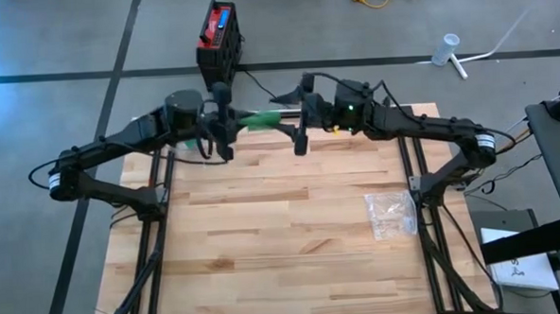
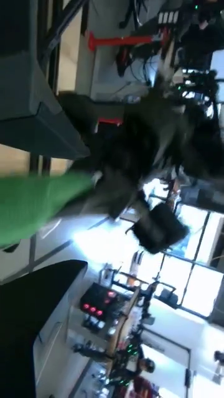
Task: Roll bandage
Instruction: Roll the green bandage
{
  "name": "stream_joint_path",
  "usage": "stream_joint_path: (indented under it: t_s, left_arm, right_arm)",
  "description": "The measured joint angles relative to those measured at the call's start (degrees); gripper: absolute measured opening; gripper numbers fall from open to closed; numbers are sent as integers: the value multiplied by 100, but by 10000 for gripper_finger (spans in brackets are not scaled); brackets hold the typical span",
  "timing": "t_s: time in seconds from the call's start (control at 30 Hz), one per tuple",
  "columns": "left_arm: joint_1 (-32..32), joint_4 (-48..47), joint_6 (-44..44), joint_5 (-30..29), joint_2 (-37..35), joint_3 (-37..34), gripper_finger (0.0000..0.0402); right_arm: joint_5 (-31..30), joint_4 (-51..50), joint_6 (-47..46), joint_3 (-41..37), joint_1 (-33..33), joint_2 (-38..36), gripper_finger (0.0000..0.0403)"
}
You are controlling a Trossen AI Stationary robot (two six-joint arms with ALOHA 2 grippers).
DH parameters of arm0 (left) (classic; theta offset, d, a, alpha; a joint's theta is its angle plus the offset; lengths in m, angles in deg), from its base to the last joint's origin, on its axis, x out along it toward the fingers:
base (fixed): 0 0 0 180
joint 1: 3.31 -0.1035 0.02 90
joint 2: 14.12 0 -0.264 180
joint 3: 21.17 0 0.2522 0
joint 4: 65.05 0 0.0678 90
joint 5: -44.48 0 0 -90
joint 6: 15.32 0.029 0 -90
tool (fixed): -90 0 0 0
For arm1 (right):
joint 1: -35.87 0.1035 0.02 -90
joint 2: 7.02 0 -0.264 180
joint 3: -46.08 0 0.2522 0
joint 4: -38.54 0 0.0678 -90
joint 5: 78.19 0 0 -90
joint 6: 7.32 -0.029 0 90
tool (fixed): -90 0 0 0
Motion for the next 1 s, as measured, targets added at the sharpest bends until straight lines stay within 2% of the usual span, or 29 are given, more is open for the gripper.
stream_joint_path:
  t_s: [0.1, 0.23, 0.37, 0.67, 1.0]
  left_arm:
    - [105, 195, 525, 0, 0, -71, 31]
    - [163, 409, 801, 0, 21, -73, 31]
    - [163, 493, 826, -4, 24, -73, 34]
    - [170, 594, 828, -10, 22, -73, 34]
    - [169, 748, 827, -11, 20, -74, 35]
  right_arm:
    - [289, -13, -40, -2, -172, 11, 270]
    - [1162, -101, 228, 26, -268, 37, 262]
    - [1188, -245, 628, 4, -258, 146, 246]
    - [938, -311, 670, 24, -298, 268, 217]
    - [831, -326, -170, 24, -332, 301, 199]
